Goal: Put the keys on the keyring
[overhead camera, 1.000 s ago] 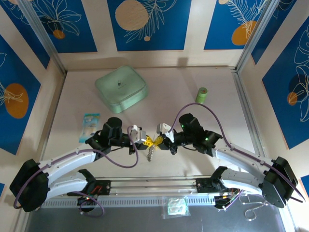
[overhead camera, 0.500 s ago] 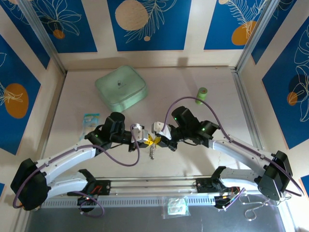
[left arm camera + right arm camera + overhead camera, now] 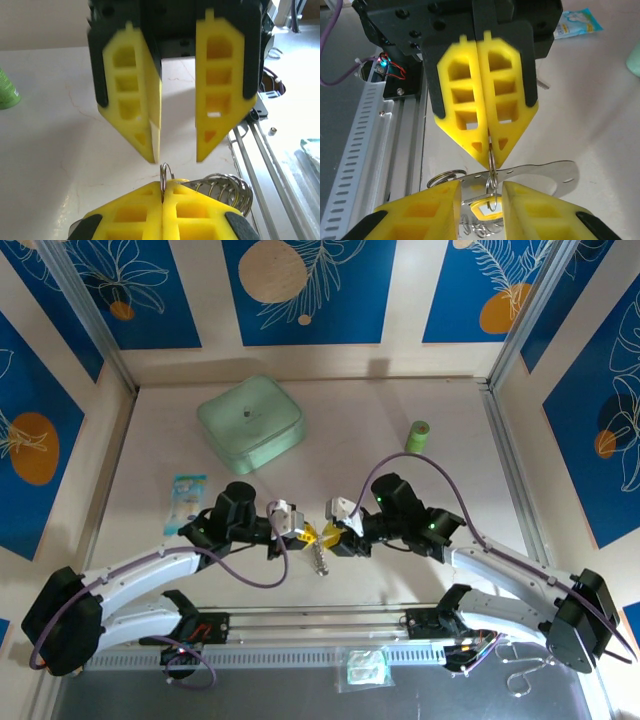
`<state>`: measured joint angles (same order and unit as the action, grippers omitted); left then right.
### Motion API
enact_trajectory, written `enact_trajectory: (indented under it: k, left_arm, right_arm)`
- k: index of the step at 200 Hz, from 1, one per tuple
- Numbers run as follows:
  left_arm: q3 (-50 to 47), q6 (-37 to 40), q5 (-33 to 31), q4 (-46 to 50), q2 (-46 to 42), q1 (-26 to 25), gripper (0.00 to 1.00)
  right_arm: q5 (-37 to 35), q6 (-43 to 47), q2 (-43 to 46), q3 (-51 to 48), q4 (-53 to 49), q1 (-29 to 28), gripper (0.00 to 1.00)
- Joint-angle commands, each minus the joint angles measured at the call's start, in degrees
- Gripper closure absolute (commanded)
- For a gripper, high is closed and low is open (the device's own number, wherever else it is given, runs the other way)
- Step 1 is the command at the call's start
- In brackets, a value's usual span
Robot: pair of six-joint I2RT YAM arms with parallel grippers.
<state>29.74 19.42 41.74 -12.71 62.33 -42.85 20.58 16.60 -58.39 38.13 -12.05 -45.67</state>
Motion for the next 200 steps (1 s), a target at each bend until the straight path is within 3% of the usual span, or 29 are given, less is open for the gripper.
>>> enact_trajectory:
  k: [1, 55, 138, 200]
  left_arm:
    - [-1.30, -5.42, 1.53, -9.08, -0.21, -0.41, 1.00]
    - [-1.61, -5.05, 1.82, -8.74, -0.21, -0.41, 1.00]
    - [-1.55, -4.40, 2.41, -8.12, -0.27, -0.48, 1.00]
    - [-1.52, -4.46, 2.32, -8.38, -0.32, -0.48, 1.00]
  right_arm:
    - [2.43, -4.59, 0.21, -2.53, 7.44, 0.20, 0.72]
    - [1.76, -5.17, 0.38, -4.13, 9.71, 0.23, 0.75]
    - [-3.00, -3.75, 1.73, -3.98, 7.90, 0.48, 0.69]
    - [2.67, -5.38, 0.18, -3.94, 11.32, 0.58, 0.92]
